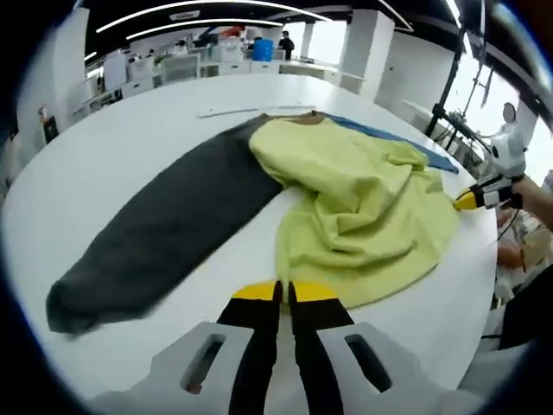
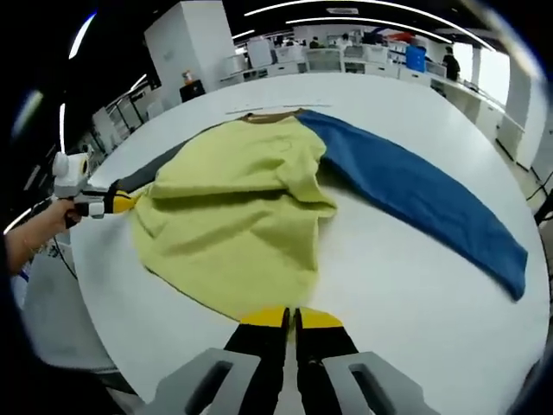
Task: Fold the garment on the visible template until the final outline fits inside the template.
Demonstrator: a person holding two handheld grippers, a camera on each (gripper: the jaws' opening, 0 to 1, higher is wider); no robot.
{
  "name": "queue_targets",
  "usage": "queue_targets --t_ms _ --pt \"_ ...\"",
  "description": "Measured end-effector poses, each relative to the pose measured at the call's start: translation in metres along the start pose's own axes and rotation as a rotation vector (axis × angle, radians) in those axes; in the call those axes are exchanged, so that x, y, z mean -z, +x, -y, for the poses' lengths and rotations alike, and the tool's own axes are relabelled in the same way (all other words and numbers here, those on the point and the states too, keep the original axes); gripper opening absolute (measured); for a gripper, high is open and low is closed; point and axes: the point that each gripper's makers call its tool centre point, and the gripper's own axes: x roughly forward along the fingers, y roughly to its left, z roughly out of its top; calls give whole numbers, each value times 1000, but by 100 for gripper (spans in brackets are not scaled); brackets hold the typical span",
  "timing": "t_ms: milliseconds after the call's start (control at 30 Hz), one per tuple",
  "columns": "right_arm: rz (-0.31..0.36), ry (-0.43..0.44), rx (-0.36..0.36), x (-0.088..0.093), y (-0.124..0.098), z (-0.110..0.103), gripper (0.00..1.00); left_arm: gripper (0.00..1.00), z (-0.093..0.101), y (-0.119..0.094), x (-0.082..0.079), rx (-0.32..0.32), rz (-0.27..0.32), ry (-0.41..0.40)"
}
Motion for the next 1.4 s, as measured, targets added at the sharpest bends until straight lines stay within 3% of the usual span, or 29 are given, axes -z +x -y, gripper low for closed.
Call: queue_targets --t_ms 67,767,1000,1300,1400 --pt "14 13 -13 -3 -3 -1 0 2 5 -6 2 13 8 -59" --pt "49 -47 -44 -14 -48 -7 0 2 57 -70 1 93 101 -172" --pt "41 -53 -48 -7 -58 -9 0 2 65 -81 11 68 94 -171" --pt "21 -48 -47 9 -64 -10 0 2 73 -94 20 63 111 -251" --pt "16 -39 -46 15 -64 -11 0 2 77 -92 30 58 95 -268"
